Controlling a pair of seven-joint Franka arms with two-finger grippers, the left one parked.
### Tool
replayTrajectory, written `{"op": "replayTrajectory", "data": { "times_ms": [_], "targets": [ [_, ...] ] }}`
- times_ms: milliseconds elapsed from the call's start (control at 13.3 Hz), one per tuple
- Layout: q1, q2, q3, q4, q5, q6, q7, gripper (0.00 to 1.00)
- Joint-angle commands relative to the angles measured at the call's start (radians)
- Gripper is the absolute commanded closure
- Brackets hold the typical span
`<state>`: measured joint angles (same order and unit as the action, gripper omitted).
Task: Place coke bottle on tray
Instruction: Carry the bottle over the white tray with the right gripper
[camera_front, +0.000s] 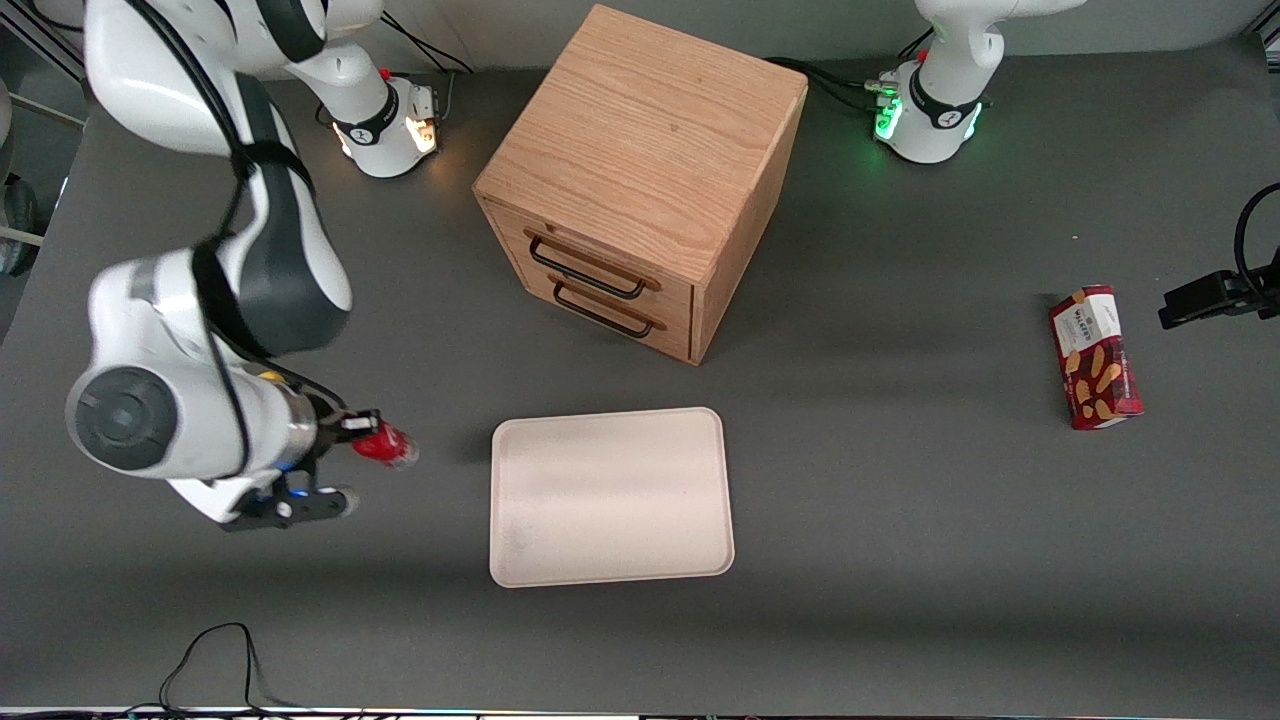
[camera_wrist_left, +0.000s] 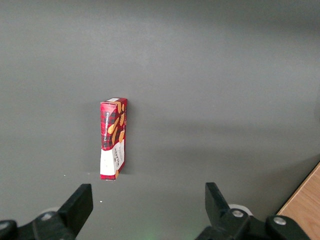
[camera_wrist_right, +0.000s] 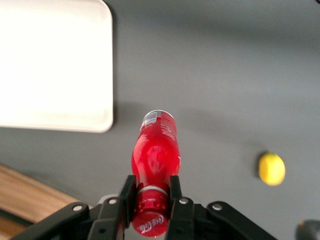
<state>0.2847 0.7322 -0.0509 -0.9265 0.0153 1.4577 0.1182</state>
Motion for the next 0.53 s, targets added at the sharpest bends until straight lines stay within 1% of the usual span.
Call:
{"op": "replayTrajectory", "data": {
  "times_ms": [0, 151, 301, 452],
  "targets": [
    [-0.007, 0.081, 0.041, 0.095, 0.015, 0.08, 0.024, 1.0],
    [-0.007, 0.117, 0.08, 0.107, 0.014, 0.163, 0.078, 1.0],
    [0.004, 0.162, 0.091, 0.146, 0.011, 0.203, 0.153, 1.0],
    [0.021, 0.18, 0.091, 0.147, 0.011, 0.23, 0.159, 1.0]
  ]
}}
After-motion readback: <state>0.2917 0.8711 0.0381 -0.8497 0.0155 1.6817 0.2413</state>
